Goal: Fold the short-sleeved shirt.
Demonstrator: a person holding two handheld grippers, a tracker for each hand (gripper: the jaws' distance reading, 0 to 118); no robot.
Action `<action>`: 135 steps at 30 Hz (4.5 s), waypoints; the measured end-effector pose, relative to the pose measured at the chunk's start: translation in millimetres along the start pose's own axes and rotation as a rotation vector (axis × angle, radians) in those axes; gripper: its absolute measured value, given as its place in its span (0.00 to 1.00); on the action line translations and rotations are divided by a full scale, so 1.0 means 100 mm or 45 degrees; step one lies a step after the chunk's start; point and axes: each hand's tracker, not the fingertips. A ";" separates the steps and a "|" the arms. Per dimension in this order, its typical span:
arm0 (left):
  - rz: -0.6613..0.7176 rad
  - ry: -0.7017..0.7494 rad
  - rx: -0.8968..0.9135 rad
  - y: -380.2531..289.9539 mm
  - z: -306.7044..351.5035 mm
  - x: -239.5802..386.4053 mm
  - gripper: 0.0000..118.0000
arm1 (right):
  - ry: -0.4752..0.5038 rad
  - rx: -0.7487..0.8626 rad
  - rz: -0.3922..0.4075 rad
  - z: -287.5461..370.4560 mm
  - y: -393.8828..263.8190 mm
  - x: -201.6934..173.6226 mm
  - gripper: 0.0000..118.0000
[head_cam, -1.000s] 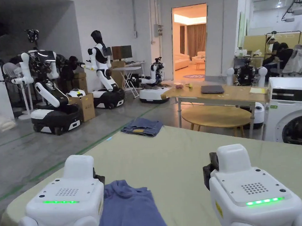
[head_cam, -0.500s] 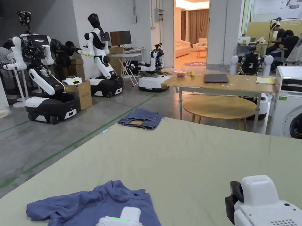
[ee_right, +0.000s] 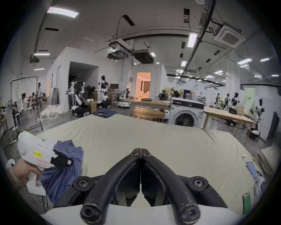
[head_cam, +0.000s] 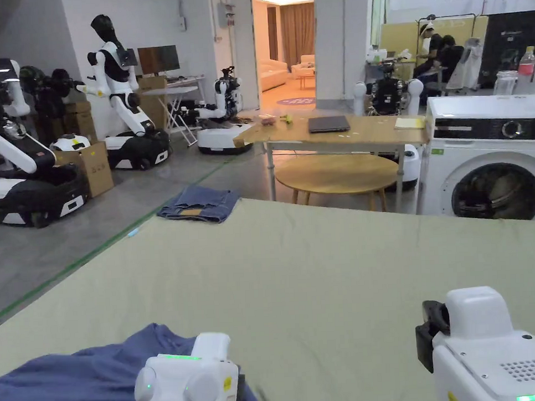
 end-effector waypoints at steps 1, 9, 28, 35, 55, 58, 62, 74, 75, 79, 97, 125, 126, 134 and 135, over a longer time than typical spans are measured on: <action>-0.060 -0.037 0.050 0.14 -0.05 0.12 0.00 | -0.043 0.004 -0.007 0.07 0.01 0.13 0.00; -0.360 -0.614 0.252 0.72 0.59 2.61 0.00 | -0.336 0.045 -0.068 0.87 0.01 1.18 0.00; -0.656 -0.523 0.043 -0.11 -0.27 4.02 0.74 | -0.590 -0.058 -0.139 1.43 -0.45 2.27 0.00; -0.530 -0.308 0.535 0.23 1.19 2.57 0.86 | -0.430 -0.017 -0.105 1.24 -0.28 1.71 0.00; -0.333 0.024 -0.048 -0.30 0.18 0.75 0.00 | -0.256 -0.040 -0.067 0.99 -0.29 1.08 0.00; -0.391 0.050 -0.142 -0.42 -0.17 0.79 0.83 | -0.279 -0.054 -0.071 0.97 -0.34 1.22 0.00; -0.329 0.018 -0.168 -0.45 -0.37 0.82 0.95 | -0.329 -0.081 -0.087 0.92 -0.40 1.42 0.00; -0.272 -0.046 -0.202 -0.53 -0.49 0.75 0.00 | -0.465 -0.416 -0.191 0.35 -0.84 2.52 0.00; -0.262 -0.039 -0.177 -0.50 -0.43 0.75 0.00 | -0.432 -0.454 -0.216 0.23 -0.88 2.61 0.00; -0.277 -0.068 -0.112 -0.38 -0.21 0.78 0.00 | -0.320 -0.613 -0.313 -0.43 -1.05 2.92 0.91; -0.373 -0.022 -0.064 -0.17 -0.29 0.79 0.00 | -0.177 -0.911 -0.503 -1.47 -1.37 2.82 0.04; -0.225 0.224 0.786 3.15 1.73 0.59 0.00 | -0.503 0.246 0.015 0.25 2.76 2.80 0.04; -0.189 0.200 0.785 3.22 1.73 0.60 0.00 | -0.503 0.248 0.011 0.23 2.79 2.81 0.04; -0.093 0.123 0.640 3.11 0.91 0.61 0.00 | -0.508 0.120 -0.011 -0.35 2.29 2.95 0.04; -0.079 0.115 0.612 3.04 0.77 0.60 0.00 | -0.504 0.080 -0.017 -0.44 2.17 2.97 0.04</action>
